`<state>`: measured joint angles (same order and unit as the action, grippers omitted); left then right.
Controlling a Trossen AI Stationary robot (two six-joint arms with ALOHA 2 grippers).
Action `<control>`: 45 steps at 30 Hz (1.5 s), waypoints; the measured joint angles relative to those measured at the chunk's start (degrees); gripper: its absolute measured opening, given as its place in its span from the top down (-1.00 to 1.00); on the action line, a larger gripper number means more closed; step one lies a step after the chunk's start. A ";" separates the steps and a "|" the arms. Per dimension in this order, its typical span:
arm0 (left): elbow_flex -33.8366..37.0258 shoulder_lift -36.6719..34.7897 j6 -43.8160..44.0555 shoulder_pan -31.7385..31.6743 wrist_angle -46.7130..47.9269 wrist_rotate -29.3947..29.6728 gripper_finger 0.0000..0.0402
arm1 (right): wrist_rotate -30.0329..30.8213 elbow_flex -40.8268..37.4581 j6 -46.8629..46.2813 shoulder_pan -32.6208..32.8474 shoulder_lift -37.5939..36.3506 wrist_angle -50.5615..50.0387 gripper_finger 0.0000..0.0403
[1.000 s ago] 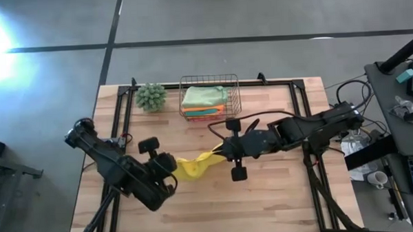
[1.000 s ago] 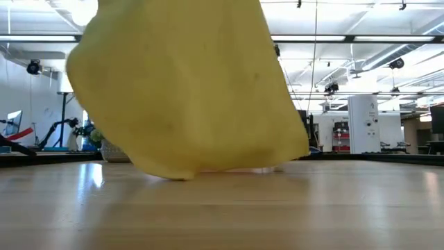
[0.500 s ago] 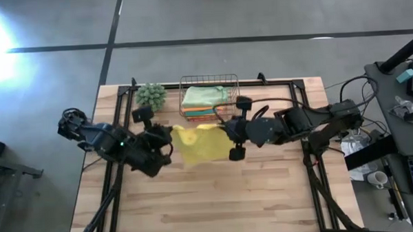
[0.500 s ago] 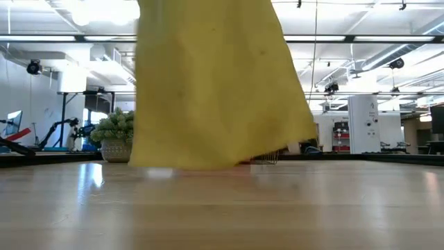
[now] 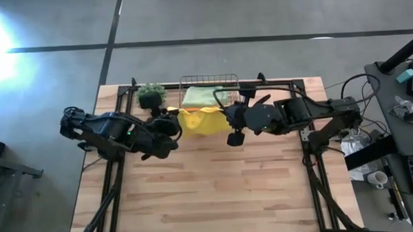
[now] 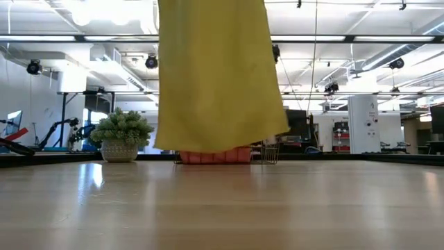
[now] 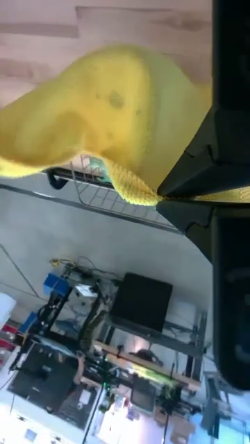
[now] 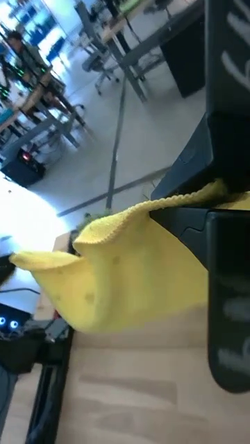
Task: Fold microfiber towels
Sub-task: Fold the yellow microfiber towel
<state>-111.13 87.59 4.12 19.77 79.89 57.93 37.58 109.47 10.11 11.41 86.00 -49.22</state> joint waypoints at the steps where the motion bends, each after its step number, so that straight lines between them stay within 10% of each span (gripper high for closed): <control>1: 0.00 0.00 0.05 0.02 -0.59 -0.68 1.00 | -0.02 -0.04 -1.61 0.40 0.00 -1.14 0.96; 12: 3.72 2.13 25.40 8.61 -0.51 -25.26 1.00 | -6.50 -6.58 -32.47 10.38 0.04 -8.42 0.96; 21: 7.02 9.59 42.65 16.41 -5.69 -34.11 1.00 | -6.73 -17.61 -50.17 22.98 0.11 -1.79 0.96; 35: 6.97 22.78 55.42 22.21 -23.18 -36.82 1.00 | -4.53 -39.44 -65.16 37.94 0.81 25.11 0.96; 45: 7.45 26.40 55.55 18.87 -16.49 -34.82 1.00 | 0.13 -48.25 -73.93 38.05 0.79 25.70 0.96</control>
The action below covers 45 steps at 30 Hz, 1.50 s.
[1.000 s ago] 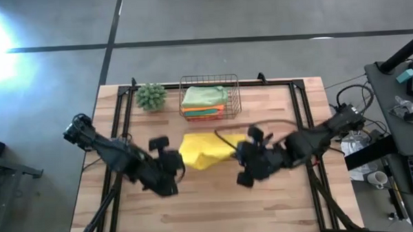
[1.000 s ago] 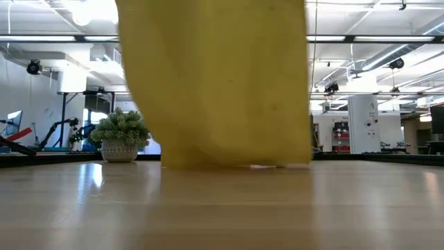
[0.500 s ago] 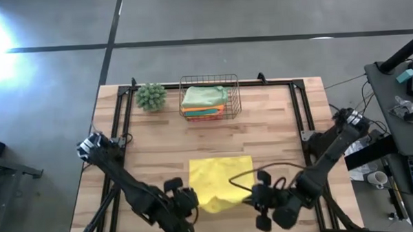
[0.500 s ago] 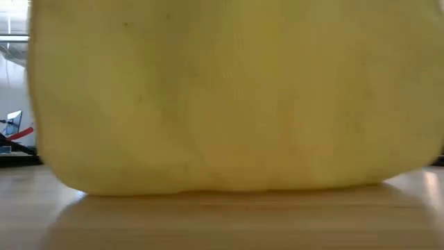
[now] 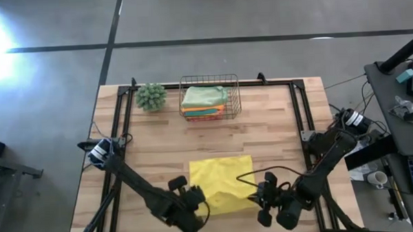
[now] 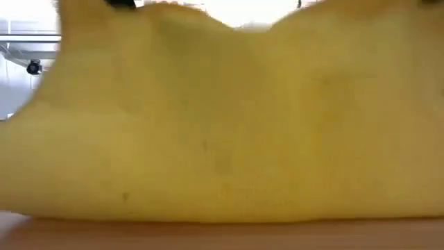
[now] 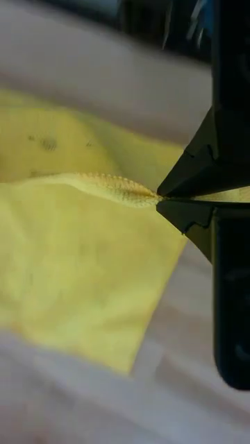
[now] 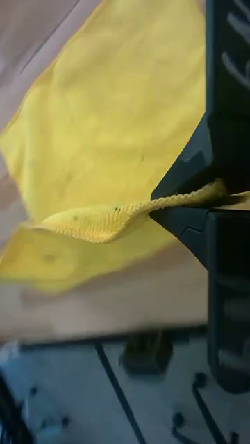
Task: Fold microfiber towels
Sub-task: Fold the yellow microfiber towel
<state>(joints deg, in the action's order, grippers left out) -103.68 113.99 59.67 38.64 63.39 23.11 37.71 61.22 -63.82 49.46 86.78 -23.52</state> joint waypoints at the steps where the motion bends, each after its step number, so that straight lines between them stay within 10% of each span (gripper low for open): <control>1: 0.35 0.00 -0.01 -0.65 0.82 0.69 1.00 | -0.01 -1.05 -0.90 -0.51 0.00 -0.09 0.96; 35: 10.84 -0.02 -12.10 -17.85 2.49 -0.59 0.99 | -7.04 -7.27 1.39 -18.77 -1.27 -7.54 0.96; 45: 10.84 -0.02 -12.36 -19.92 2.10 -4.35 0.52 | -12.69 -7.27 1.95 -22.43 -1.63 -7.96 0.71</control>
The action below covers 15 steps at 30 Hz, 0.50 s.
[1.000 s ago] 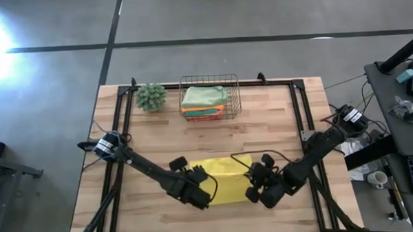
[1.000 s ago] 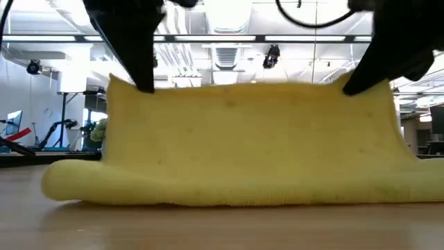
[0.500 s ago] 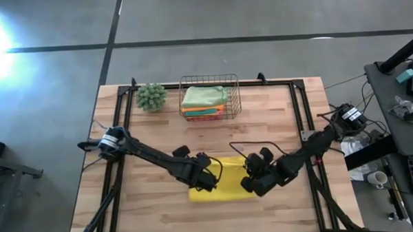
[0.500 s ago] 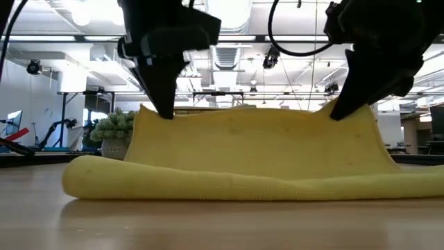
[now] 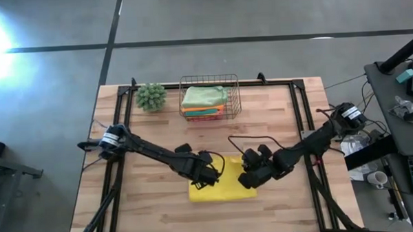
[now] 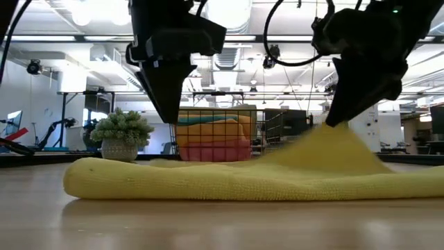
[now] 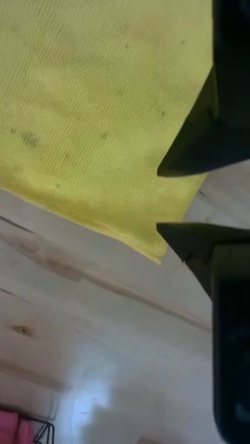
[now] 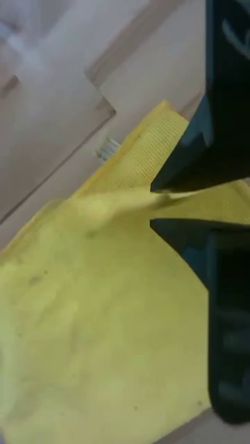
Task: Fold microfiber towels
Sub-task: Fold the yellow microfiber towel
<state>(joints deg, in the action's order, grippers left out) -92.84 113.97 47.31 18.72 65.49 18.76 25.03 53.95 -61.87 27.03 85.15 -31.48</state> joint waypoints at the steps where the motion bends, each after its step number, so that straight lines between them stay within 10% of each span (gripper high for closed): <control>1: 0.00 0.00 -0.23 -0.23 0.00 -0.32 0.46 | -0.01 0.00 0.67 -0.21 -0.31 -0.09 0.66; 15: 2.53 -6.07 -7.23 -0.03 -8.80 -3.27 0.23 | 0.24 -1.55 10.32 -0.82 -14.40 -5.43 0.29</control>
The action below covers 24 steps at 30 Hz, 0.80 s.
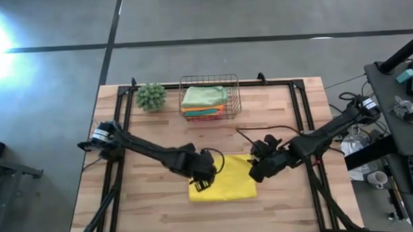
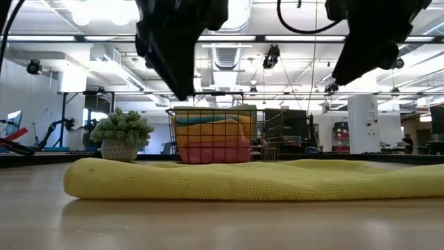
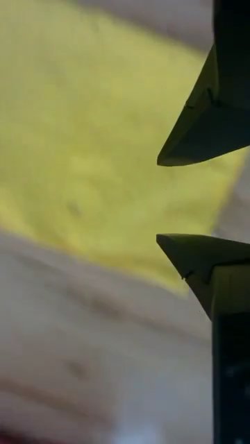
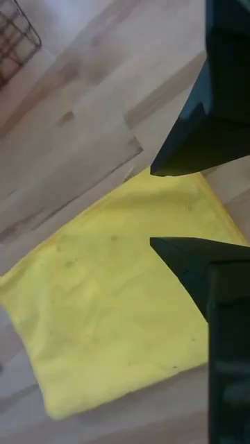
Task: Fold microfiber towels
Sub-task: Fold the yellow microfiber towel
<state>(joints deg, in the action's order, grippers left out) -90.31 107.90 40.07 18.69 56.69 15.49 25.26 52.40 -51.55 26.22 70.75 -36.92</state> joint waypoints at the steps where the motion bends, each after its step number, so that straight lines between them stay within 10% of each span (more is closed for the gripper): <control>1: 1.07 -0.07 0.03 0.45 -3.34 -0.04 0.24 | -0.24 -0.73 0.14 0.00 -0.43 0.93 0.29; 24: 15.71 -0.24 16.96 7.26 -29.69 -7.17 0.57 | -14.31 -9.34 12.04 -8.43 12.19 19.88 0.68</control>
<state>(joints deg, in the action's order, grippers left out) -74.60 107.66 57.03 25.95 27.00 8.31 10.96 43.06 -39.51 17.79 82.95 -17.03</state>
